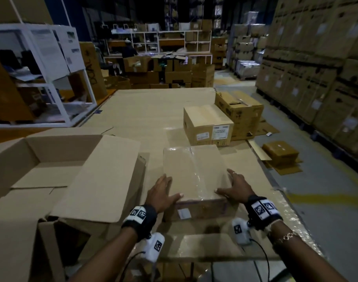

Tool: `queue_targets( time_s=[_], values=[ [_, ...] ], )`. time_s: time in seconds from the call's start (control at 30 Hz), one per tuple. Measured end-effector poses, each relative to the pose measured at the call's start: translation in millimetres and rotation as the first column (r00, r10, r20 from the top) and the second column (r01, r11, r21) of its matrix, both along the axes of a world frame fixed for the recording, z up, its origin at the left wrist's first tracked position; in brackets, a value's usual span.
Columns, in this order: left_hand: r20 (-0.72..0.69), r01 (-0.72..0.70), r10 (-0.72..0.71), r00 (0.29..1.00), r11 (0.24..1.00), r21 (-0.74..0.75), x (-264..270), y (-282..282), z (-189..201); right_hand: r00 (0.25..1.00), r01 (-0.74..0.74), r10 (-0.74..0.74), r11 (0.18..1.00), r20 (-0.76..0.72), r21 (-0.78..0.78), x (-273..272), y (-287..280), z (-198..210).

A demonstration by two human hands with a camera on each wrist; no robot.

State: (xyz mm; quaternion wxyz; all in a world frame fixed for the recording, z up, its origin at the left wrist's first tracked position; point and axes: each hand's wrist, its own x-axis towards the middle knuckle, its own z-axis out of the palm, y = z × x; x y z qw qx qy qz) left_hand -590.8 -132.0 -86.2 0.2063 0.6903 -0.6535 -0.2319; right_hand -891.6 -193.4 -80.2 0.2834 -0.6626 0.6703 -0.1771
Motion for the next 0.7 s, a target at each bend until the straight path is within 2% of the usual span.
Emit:
queue_targets(
  time_s=[0.07,0.17,0.27,0.53,0.7],
  values=[
    [-0.057,0.043,-0.039,0.998,0.997,0.071,4.9,-8.6,3.4,0.997,-0.080,0.080,0.995,0.007,0.059,-4.2,-10.9,6.0],
    [-0.138,0.114,-0.092,0.986,0.982,0.154,10.9,-16.6,3.1,0.977,-0.199,0.181,0.963,0.112,0.181,-9.3,-18.9,13.4],
    [-0.175,0.140,-0.110,0.979,0.974,0.176,14.0,-22.0,-3.4,0.967,-0.240,0.215,0.949,0.134,0.205,-10.4,-23.4,15.4],
    [-0.092,0.173,-0.165,0.982,0.980,0.096,15.0,-20.9,-7.4,0.960,-0.245,0.227,0.965,0.166,0.096,-16.6,-11.6,6.8],
    [-0.075,0.202,-0.205,0.976,0.979,-0.036,11.0,-12.4,-6.1,0.955,-0.236,0.247,0.968,0.162,-0.085,-23.7,9.0,-5.9]
  ],
)
